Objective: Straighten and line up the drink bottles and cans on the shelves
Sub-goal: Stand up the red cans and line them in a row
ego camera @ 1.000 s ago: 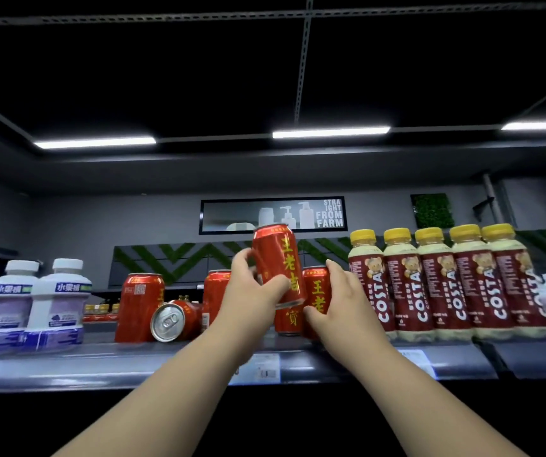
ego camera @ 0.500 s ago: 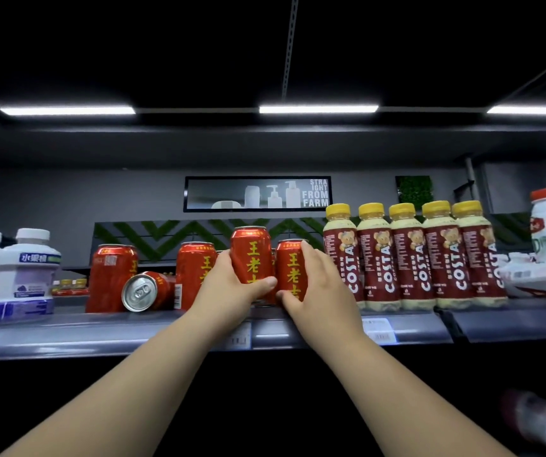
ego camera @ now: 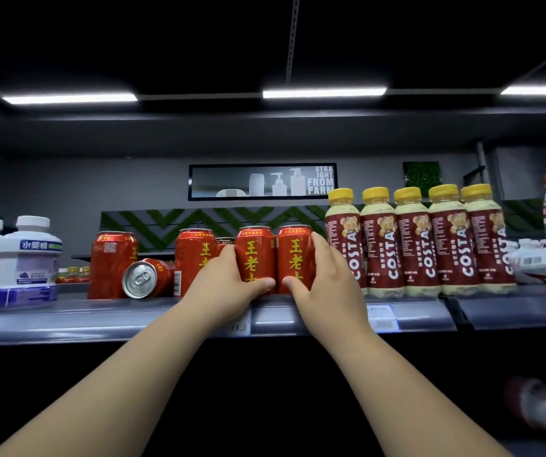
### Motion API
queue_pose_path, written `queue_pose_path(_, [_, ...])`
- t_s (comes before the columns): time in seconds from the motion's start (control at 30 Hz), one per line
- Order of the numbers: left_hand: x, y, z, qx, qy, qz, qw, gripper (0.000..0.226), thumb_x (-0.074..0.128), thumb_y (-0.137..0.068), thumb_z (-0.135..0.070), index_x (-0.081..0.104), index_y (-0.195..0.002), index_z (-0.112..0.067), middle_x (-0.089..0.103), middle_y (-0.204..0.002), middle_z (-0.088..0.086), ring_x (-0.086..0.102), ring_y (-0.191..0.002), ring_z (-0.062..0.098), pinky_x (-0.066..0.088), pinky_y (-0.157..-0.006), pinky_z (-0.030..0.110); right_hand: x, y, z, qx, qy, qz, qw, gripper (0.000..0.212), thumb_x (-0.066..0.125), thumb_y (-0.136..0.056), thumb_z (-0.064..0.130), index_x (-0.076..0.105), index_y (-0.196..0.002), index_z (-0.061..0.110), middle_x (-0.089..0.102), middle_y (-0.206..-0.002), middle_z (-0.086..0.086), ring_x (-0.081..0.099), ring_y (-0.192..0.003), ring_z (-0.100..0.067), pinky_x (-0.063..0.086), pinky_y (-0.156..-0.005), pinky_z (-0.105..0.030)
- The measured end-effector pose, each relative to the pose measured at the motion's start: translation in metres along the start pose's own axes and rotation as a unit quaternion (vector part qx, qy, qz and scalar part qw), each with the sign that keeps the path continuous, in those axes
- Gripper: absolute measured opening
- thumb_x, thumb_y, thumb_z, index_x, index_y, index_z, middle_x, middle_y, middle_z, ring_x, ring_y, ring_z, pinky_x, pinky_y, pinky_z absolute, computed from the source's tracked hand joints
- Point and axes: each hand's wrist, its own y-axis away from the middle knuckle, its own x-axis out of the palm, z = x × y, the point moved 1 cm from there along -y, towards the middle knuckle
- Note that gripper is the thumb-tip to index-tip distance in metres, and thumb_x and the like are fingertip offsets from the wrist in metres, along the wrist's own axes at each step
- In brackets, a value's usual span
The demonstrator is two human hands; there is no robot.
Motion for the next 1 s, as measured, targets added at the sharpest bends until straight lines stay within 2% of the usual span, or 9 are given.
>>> queue_pose_path(0.1, [0.001,0.004,0.003,0.011,-0.002,-0.013,1.0,0.094,0.075,-0.077,-0.056,0.025,-0.149,-0.021,0.055,-0.138,0.005,0.056,-0.121,0.023,0.046,-0.097,0.037,0.002,0.0,-0.001,-0.007,-0.001,-0.007,1.0,0.079,0.068,-0.091,0.039,0.023,-0.155,0.025,0.044,-0.141,0.004,0.047,-0.123,-0.015,0.04,-0.095,-0.028])
queue_pose_path(0.17, [0.0,0.007,0.003,0.024,0.008,-0.015,1.0,0.093,0.076,-0.079,-0.052,0.024,-0.15,-0.022,0.053,-0.14,0.004,0.054,-0.124,0.022,0.044,-0.099,0.037,0.003,0.001,0.0,-0.013,0.001,-0.014,1.0,0.078,0.069,-0.091,0.038,0.026,-0.155,0.023,0.043,-0.143,0.003,0.046,-0.125,-0.015,0.039,-0.097,-0.028])
queue_pose_path(0.27, [-0.006,0.018,0.008,0.068,-0.002,-0.048,0.997,0.083,0.076,-0.081,-0.046,0.032,-0.148,-0.023,0.051,-0.141,0.0,0.051,-0.126,0.018,0.042,-0.105,0.036,0.004,0.002,0.001,-0.043,0.011,-0.048,0.998,0.071,0.073,-0.087,0.034,0.04,-0.147,0.016,0.046,-0.14,-0.001,0.046,-0.125,-0.018,0.038,-0.099,-0.027])
queue_pose_path(0.4, [-0.035,0.033,0.033,0.162,-0.069,-0.178,0.968,0.056,0.073,-0.085,-0.04,0.053,-0.134,-0.021,0.058,-0.129,-0.001,0.052,-0.117,0.017,0.041,-0.098,0.031,0.013,0.006,0.009,-0.096,0.009,-0.095,0.991,0.061,0.079,-0.082,0.028,0.054,-0.134,0.009,0.053,-0.133,-0.008,0.048,-0.124,-0.024,0.039,-0.106,-0.036])
queue_pose_path(0.57, [-0.07,0.029,0.077,0.132,-0.106,-0.223,0.96,0.054,0.077,-0.08,-0.043,0.056,-0.126,-0.024,0.059,-0.121,-0.003,0.051,-0.113,0.017,0.04,-0.097,0.033,0.043,0.011,0.061,-0.164,-0.039,-0.095,0.981,0.049,0.073,-0.083,0.028,0.058,-0.126,0.01,0.057,-0.126,-0.007,0.051,-0.118,-0.023,0.039,-0.104,-0.032])
queue_pose_path(0.63, [-0.076,0.026,0.094,0.119,-0.116,-0.22,0.961,0.057,0.08,-0.077,-0.042,0.056,-0.126,-0.024,0.059,-0.121,-0.002,0.051,-0.113,0.021,0.04,-0.099,0.036,0.058,0.009,0.085,-0.166,-0.061,-0.06,0.982,0.051,0.073,-0.084,0.026,0.055,-0.129,0.011,0.055,-0.127,-0.004,0.05,-0.116,-0.018,0.042,-0.102,-0.031])
queue_pose_path(0.73, [-0.08,0.022,0.115,0.107,-0.103,-0.201,0.968,0.058,0.083,-0.073,-0.038,0.055,-0.122,-0.024,0.056,-0.115,0.0,0.052,-0.108,0.022,0.041,-0.095,0.034,0.079,-0.001,0.11,-0.128,-0.052,0.002,0.99,0.066,0.072,-0.087,0.029,0.041,-0.143,0.015,0.046,-0.136,-0.002,0.042,-0.12,-0.013,0.034,-0.101,-0.022])
queue_pose_path(0.87, [-0.08,0.019,0.126,0.123,-0.091,-0.19,0.97,0.053,0.08,-0.076,-0.041,0.053,-0.119,-0.023,0.056,-0.113,-0.001,0.052,-0.106,0.019,0.043,-0.09,0.031,0.1,-0.012,0.121,-0.01,-0.029,0.062,0.998,0.082,0.066,-0.089,0.041,0.018,-0.152,0.022,0.037,-0.142,-0.004,0.047,-0.123,-0.025,0.041,-0.098,-0.034])
queue_pose_path(1.0, [-0.083,0.016,0.124,0.103,-0.143,-0.185,0.967,0.063,0.071,-0.079,-0.058,0.048,-0.126,-0.023,0.058,-0.114,0.0,0.053,-0.104,0.021,0.044,-0.089,0.033,0.11,-0.005,0.123,0.001,0.046,0.076,0.996,0.087,0.06,-0.092,0.044,0.002,-0.154,0.026,0.039,-0.145,-0.006,0.054,-0.117,-0.032,0.046,-0.09,-0.04])
